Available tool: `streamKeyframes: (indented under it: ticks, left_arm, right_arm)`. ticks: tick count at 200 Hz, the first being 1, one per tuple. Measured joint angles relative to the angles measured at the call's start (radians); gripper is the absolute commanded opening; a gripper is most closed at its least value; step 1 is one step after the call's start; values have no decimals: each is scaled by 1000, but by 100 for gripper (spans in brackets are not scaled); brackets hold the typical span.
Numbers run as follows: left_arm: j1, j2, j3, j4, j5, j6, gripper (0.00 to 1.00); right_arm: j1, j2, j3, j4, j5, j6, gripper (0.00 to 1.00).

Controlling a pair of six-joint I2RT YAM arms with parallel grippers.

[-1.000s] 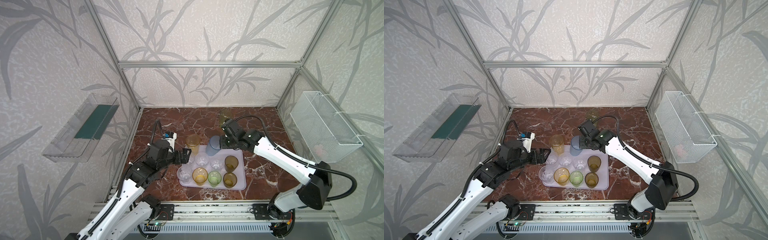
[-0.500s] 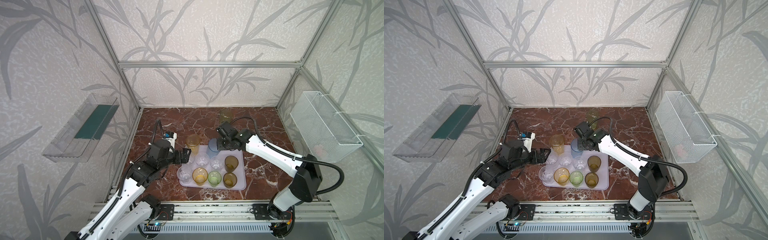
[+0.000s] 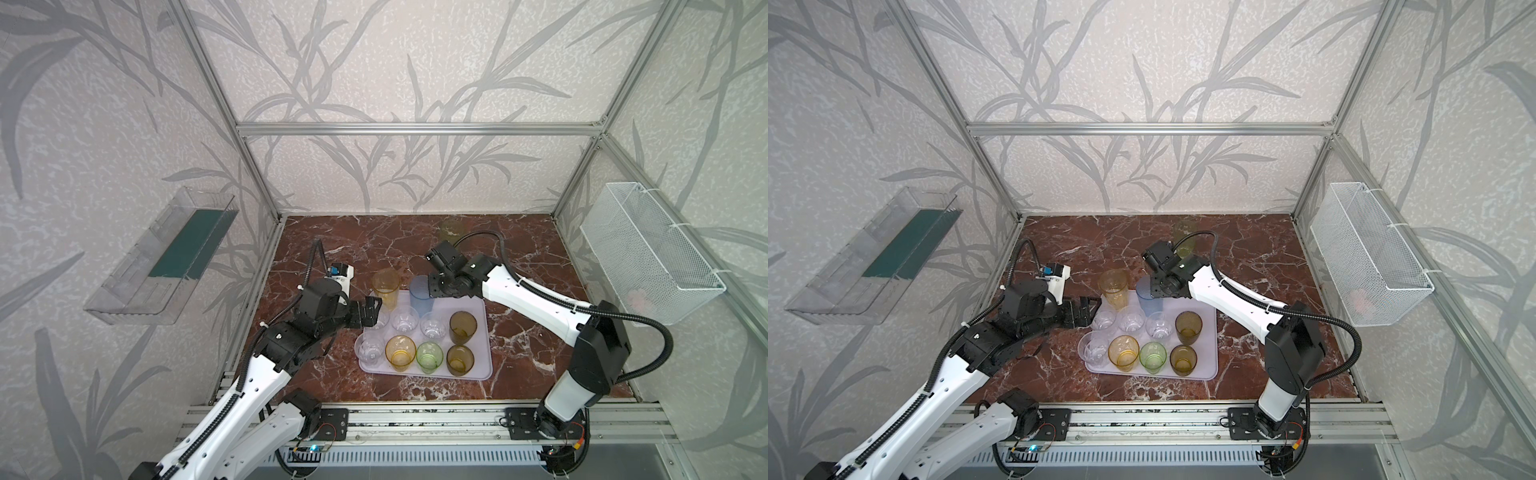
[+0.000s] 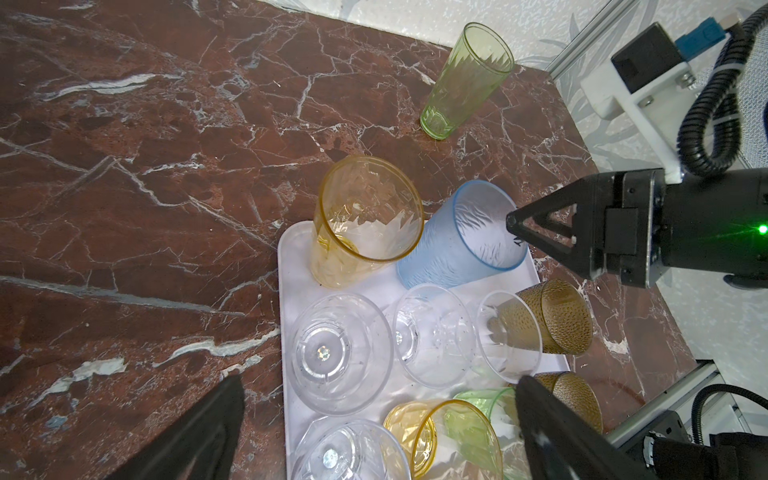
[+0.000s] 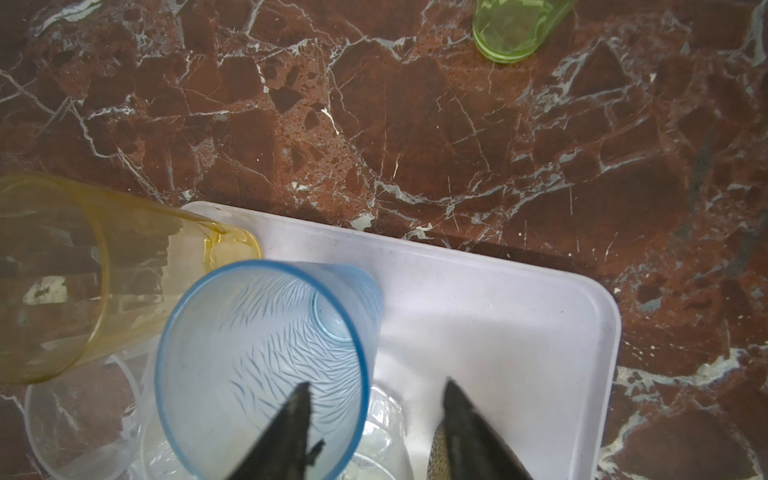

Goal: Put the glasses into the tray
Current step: 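Carry the blue frosted glass over the tray and set it beside the amber glass, then open the right gripper and move it to the green glass beyond the tray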

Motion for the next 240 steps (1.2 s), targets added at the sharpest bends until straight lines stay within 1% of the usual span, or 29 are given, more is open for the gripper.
streamKeyframes:
  ticks: [21,37,61,105,152,200,240]
  left_arm:
    - [0,0,0,0,0,3,99]
    - [0,0,0,-1,-2,7,99]
    - [0,1,0,-3,-6,9,99]
    - [0,10,15,-37,-30,17,99]
    - [0,29,55,-47,-56,32,100]
    - [0,31,65,-32,-56,25,99]
    - [0,-6,65,27,-52,-5,99]
  right_arm:
    - [1,-1,0,5,-2,1,84]
    - [1,-6,-2,16,-2,4,100]
    - [1,-43,-25,47,-2,9,99]
    - [-16,-172,-101,125,-19,16,99]
    - [-110,-259,-169,238,-113,20,99]
    - [-240,-255,-160,278,-192,7,100]
    - [-356,-151,-8,253,-212,-59,98]
